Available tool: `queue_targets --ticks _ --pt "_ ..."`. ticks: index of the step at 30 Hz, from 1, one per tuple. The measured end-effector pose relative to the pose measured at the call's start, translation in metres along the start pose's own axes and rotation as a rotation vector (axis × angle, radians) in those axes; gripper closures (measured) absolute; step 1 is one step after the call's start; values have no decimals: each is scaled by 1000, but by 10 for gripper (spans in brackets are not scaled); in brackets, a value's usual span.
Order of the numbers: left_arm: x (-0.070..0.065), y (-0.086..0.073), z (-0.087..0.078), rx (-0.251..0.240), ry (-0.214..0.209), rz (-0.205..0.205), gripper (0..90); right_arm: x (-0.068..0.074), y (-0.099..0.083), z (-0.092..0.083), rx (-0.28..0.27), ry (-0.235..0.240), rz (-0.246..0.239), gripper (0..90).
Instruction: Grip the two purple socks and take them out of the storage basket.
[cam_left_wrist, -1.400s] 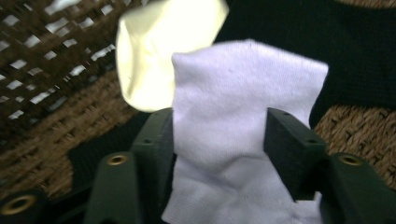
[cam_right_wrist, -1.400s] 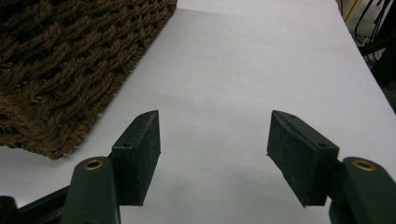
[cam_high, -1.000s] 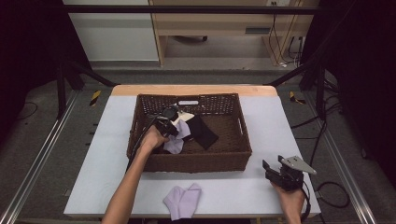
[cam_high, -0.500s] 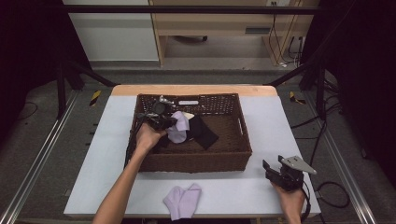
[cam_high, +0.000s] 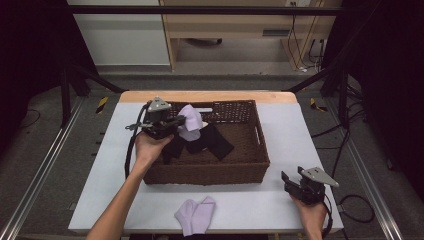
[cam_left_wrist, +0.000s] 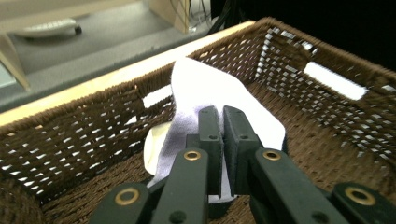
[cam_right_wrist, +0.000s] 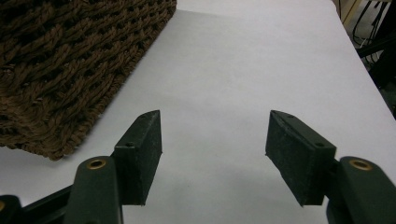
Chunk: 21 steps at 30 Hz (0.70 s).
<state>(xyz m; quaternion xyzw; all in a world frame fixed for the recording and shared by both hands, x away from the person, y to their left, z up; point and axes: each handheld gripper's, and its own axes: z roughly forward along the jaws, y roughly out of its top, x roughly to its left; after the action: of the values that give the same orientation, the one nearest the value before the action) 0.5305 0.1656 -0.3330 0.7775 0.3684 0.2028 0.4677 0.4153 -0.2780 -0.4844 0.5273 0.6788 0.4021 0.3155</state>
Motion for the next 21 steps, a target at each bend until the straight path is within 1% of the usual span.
queue_targets --ticks 1,2,3,4,6,7,8,9,10,12,15,16,17,18,19,21 --pt "0 0 0 0 0 0 856 0 0 0 0 0 0 367" --pt "-2 -1 -9 -25 -3 -1 856 0 0 0 -1 1 -5 371" --pt "-2 -1 -9 -25 -3 -1 856 1 0 0 -1 1 -4 373" --pt "-4 -2 -18 -50 -9 2 856 1 0 0 -2 1 -5 376" --pt "-6 -2 -28 -74 -17 1 856 1 0 0 -2 2 -6 379" --pt "-7 -2 -32 -83 -23 8 856 0 0 0 -2 1 -5 380" --pt "-7 -2 -32 -83 -23 8 856 0 0 0 -1 2 -2 380" --pt "-9 -3 -37 -94 -28 10 856 0 0 0 0 1 -1 381" --pt "-12 -4 -48 -119 -43 15 856 0 0 0 0 0 0 381" --pt "-15 -6 -57 -144 -53 18 856 0 0 0 0 1 -1 382" --pt "-19 -9 -71 -173 -67 22 856 0 0 0 4 0 1 382" --pt "-20 -10 -76 -175 -73 24 856 0 0 0 4 -1 3 383" --pt "-20 -10 -76 -175 -73 24 856 0 0 0 4 1 4 386" --pt "-22 -11 -80 -184 -75 25 856 0 0 0 4 1 4 386" --pt "-26 -12 -88 -194 -79 37 856 0 0 0 3 0 3 392" --pt "-31 -13 -96 -203 -83 47 856 0 0 0 -1 1 -1 394"
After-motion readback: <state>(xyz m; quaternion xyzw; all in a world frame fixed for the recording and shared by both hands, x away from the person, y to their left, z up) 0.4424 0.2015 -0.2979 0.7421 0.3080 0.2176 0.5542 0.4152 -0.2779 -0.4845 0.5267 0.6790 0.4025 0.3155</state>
